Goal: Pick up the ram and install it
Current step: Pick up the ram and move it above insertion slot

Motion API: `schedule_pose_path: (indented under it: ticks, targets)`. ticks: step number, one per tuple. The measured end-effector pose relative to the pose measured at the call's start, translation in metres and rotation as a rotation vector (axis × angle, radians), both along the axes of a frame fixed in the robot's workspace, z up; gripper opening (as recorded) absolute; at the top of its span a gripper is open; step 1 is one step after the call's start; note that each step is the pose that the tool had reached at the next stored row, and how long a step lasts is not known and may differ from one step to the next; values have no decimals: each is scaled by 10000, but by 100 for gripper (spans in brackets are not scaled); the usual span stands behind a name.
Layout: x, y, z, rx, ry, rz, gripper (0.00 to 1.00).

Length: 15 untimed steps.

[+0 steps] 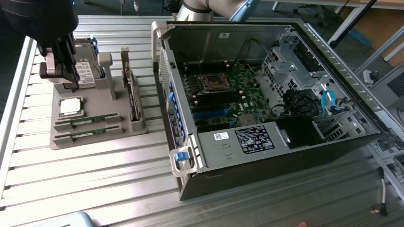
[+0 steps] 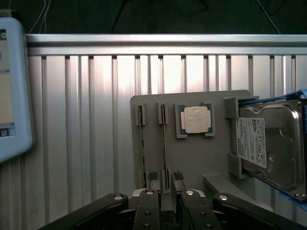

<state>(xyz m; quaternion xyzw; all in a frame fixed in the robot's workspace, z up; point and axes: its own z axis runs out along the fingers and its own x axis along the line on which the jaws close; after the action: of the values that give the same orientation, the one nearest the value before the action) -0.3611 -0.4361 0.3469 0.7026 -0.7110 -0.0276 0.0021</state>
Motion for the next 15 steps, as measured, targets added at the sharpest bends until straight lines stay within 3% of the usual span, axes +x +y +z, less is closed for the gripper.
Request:
schedule_pose_path:
  ticks: [15]
  targets:
    - [0, 0, -95, 0, 0, 0, 24]
